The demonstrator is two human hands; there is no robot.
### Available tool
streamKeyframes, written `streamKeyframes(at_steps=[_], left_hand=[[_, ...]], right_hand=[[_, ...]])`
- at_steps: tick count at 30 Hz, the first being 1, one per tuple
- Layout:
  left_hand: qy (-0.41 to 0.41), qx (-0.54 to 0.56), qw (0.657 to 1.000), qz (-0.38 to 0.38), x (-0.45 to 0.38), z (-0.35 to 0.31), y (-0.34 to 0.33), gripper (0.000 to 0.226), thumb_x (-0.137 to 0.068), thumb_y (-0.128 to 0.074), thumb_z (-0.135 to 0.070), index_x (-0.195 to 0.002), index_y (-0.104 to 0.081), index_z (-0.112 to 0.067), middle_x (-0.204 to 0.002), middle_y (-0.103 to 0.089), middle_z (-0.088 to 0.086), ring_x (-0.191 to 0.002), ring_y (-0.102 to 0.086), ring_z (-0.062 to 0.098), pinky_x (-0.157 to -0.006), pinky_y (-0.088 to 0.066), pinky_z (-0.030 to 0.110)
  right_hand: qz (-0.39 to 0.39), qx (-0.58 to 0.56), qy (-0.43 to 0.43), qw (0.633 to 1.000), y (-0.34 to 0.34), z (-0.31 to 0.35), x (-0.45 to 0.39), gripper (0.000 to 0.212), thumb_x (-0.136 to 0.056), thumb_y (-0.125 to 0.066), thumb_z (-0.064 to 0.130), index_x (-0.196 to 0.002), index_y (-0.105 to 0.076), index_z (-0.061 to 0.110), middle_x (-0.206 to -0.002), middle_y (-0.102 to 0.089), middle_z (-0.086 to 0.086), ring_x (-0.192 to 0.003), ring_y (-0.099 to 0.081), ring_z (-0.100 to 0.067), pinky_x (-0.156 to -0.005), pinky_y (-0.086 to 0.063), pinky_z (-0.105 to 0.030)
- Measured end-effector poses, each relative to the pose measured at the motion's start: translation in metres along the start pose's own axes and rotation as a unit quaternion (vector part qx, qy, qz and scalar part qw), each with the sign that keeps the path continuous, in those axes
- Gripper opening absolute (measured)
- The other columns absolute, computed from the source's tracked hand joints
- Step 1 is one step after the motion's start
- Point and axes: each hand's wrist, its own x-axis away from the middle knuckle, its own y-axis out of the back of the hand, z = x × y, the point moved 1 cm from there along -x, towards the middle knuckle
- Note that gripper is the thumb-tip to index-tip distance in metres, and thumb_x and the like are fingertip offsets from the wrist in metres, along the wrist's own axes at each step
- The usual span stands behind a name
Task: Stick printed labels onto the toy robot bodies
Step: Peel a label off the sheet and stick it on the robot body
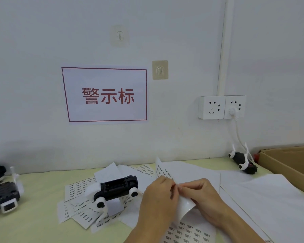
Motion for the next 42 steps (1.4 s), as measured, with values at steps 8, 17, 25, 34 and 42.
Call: streamKeyframes(at_steps=[8, 17, 25, 34, 42], left_hand=[[-0.011, -0.006, 1.0, -0.009, 0.002, 0.003, -0.001, 0.02, -0.099, -0.057, -0.021, -0.091, -0.072, -0.012, -0.087, -0.063, -0.002, -0.078, -0.057, 0.013, -0.074, -0.049, 0.029], [0.036, 0.044, 0.998, 0.003, -0.002, 0.004, 0.0, 0.017, -0.098, -0.057, -0.023, -0.089, -0.071, -0.018, -0.086, -0.063, -0.011, -0.083, -0.058, 0.007, -0.076, -0.051, 0.026], [0.072, 0.161, 0.984, -0.01, 0.002, 0.007, -0.003, 0.02, -0.092, -0.066, -0.015, -0.077, -0.066, -0.029, -0.084, -0.066, -0.018, -0.083, -0.064, 0.005, -0.063, -0.048, 0.014], [0.083, 0.168, 0.982, -0.03, 0.004, 0.009, -0.004, 0.021, -0.094, -0.065, -0.011, -0.08, -0.07, -0.026, -0.083, -0.067, -0.019, -0.084, -0.062, 0.003, -0.064, -0.043, 0.009], [0.146, 0.216, 0.965, -0.024, 0.004, 0.007, -0.006, 0.03, -0.097, -0.059, -0.006, -0.079, -0.071, -0.027, -0.084, -0.071, -0.022, -0.084, -0.064, 0.0, -0.064, -0.047, 0.012]], right_hand=[[0.009, 0.018, 0.011, 1.0, 0.0, -0.004, -0.002, 0.035, -0.082, -0.076, 0.033, -0.101, -0.079, 0.005, -0.105, -0.075, -0.021, -0.107, -0.07, -0.036, -0.104, -0.049, -0.051], [-0.005, 0.019, 0.004, 1.0, 0.0, -0.005, -0.004, 0.035, -0.078, -0.079, 0.033, -0.099, -0.08, 0.006, -0.104, -0.075, -0.02, -0.105, -0.07, -0.037, -0.103, -0.05, -0.052], [-0.01, 0.01, -0.003, 1.0, 0.0, -0.003, -0.002, 0.028, -0.08, -0.076, 0.027, -0.099, -0.08, 0.006, -0.104, -0.076, -0.019, -0.104, -0.071, -0.034, -0.093, -0.055, -0.04], [-0.014, 0.012, -0.006, 1.0, -0.001, -0.001, -0.001, 0.026, -0.083, -0.076, 0.027, -0.099, -0.08, 0.006, -0.1, -0.076, -0.02, -0.097, -0.073, -0.033, -0.08, -0.055, -0.033], [-0.038, 0.015, -0.011, 0.999, 0.001, -0.003, -0.003, 0.029, -0.075, -0.08, 0.028, -0.096, -0.081, 0.008, -0.1, -0.076, -0.02, -0.1, -0.071, -0.037, -0.091, -0.056, -0.043]])
